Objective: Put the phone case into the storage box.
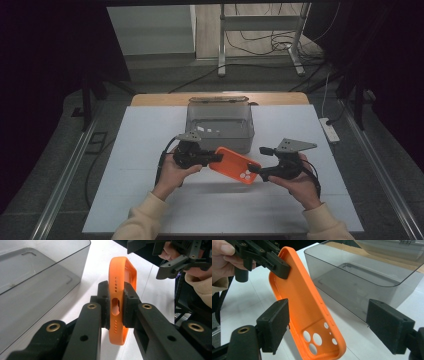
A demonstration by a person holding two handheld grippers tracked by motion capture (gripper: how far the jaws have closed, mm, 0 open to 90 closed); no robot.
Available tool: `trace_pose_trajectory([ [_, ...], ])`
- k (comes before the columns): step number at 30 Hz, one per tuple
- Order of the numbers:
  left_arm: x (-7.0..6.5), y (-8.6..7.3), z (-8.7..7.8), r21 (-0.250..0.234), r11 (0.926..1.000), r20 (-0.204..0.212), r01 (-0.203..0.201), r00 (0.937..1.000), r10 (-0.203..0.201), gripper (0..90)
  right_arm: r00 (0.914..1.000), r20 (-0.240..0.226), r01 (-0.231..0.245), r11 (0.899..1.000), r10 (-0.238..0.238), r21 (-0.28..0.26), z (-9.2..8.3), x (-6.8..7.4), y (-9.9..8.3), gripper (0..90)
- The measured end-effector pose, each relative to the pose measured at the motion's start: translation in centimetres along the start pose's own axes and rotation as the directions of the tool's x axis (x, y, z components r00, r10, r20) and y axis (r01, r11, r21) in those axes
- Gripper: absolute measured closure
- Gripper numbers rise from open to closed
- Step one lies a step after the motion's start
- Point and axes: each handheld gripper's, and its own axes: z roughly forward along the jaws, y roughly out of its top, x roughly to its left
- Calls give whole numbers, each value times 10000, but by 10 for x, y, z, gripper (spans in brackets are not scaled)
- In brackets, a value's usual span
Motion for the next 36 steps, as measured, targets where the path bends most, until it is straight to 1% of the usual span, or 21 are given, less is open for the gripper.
trace_pose_trajectory([
  [13,-7,1,7,208,9993,219,-317,9993,312,801,9995,-301,73,9995,-63,303,6,2,-1,208],
  [19,-10,1,10,314,9984,289,-466,9985,457,800,9988,-478,155,9988,-133,469,9,4,-1,236],
  [26,-12,2,12,390,9977,327,-552,9980,540,801,9977,-684,24,9970,29,776,11,5,-2,268],
  [29,-13,2,13,406,9975,363,-573,9978,558,801,9965,-837,-7,9963,79,857,12,5,-2,309],
  [30,-14,2,13,409,9975,368,-582,9977,567,801,9965,-837,-7,9963,79,857,12,5,-2,309],
  [32,-14,2,13,456,9969,393,-648,9972,630,801,9956,-935,3,9956,84,932,13,5,-2,375],
  [35,-15,2,14,443,9967,434,-687,9968,668,801,9944,-1045,-34,9952,137,983,12,5,-2,442],
  [36,-15,2,14,436,9967,442,-687,9968,667,801,9942,-1055,-113,9946,222,1027,12,5,-2,471],
])
